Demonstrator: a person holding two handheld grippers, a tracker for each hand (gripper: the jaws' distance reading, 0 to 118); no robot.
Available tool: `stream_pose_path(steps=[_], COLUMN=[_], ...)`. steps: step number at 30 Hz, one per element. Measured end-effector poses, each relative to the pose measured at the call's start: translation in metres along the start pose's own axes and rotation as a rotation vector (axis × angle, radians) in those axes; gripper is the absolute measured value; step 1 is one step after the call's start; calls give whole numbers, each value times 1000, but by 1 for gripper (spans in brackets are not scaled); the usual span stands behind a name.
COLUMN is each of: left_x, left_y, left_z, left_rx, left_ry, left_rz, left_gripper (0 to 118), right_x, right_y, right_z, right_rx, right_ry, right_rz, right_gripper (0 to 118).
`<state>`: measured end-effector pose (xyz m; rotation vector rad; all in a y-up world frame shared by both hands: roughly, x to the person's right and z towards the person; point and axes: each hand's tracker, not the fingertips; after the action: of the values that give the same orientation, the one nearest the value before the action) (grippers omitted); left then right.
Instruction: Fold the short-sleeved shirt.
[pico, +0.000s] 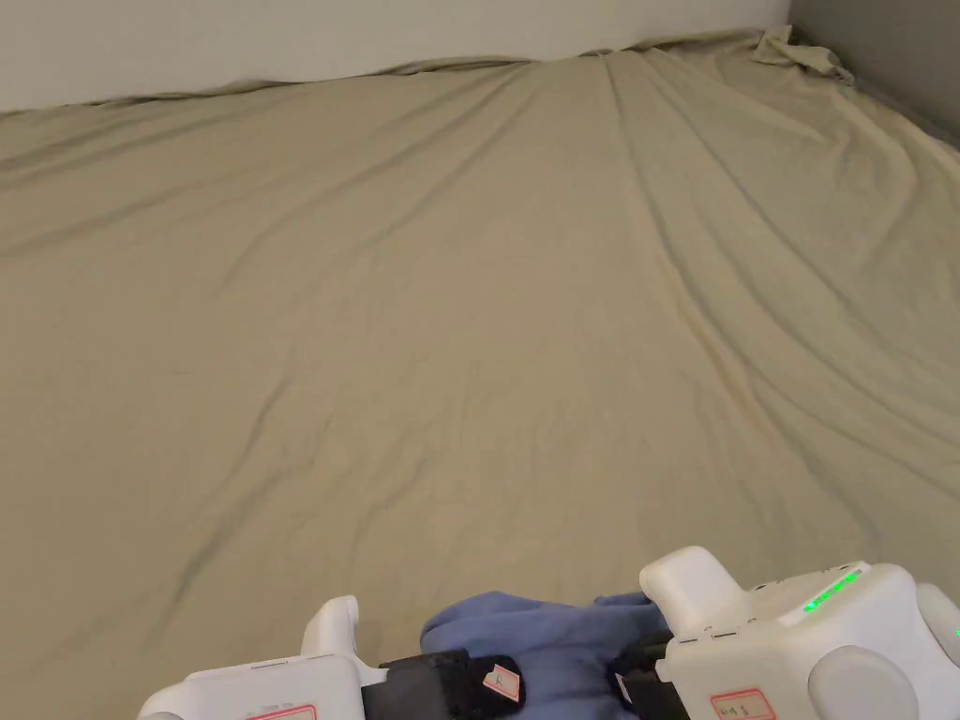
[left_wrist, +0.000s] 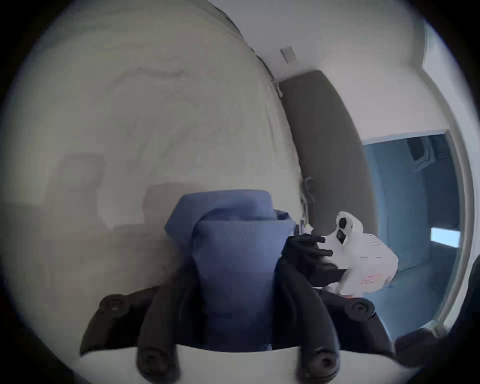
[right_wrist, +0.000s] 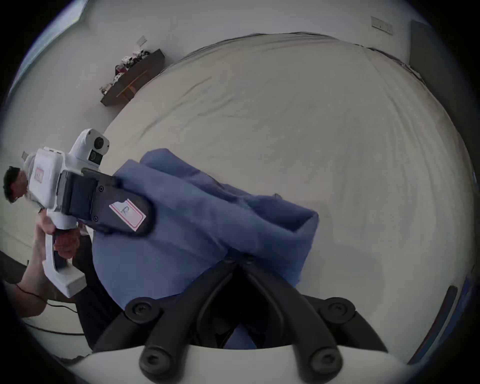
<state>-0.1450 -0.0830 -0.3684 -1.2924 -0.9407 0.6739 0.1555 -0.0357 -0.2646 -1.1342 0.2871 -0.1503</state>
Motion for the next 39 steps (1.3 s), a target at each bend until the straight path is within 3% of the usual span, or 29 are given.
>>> stream_pose_path(steps=[3,7,13,18,25,26,28,30,34,35,36,37,38,39], left_x=[-9,-9,-18,-47,-117,-122,-120,-111,-65,-46,-24,-3,19,45], left_y=[8,20,61,96,117,117,112,102,81,72,60,50,41,27], left_z=[10,46,188,303,371,375,370,375,392,395,397,397,397,393], left_rx=[-22,-58,-25,11,128,143,160,251,413,472,531,570,643,753], left_ry=[-7,22,415,726,908,940,1153,1252,1339,1329,1274,1226,1197,1159], left_rz=[36,-24,-147,-73,192,186,91,-98,-123,-166,-241,-285,-342,-349], left_gripper=[35,35,35,35,36,47,117,118,118,113,86,18,0,0], right_x=[1,-14,-56,-91,-107,-108,-107,-103,-95,-93,-90,-87,-83,-79], right_y=[-1,3,20,33,36,35,34,32,29,28,27,27,26,26], right_z=[7,29,46,41,31,33,37,44,63,70,78,86,98,111], right_rx=[35,98,155,162,125,125,128,142,186,209,236,261,304,341], right_ry=[48,114,178,187,189,185,181,170,156,141,122,108,84,66], right_rz=[-32,-55,-17,42,79,86,89,87,82,84,84,83,83,76], right_gripper=[2,2,2,2,2,2,2,2,2,2,2,2,2,2])
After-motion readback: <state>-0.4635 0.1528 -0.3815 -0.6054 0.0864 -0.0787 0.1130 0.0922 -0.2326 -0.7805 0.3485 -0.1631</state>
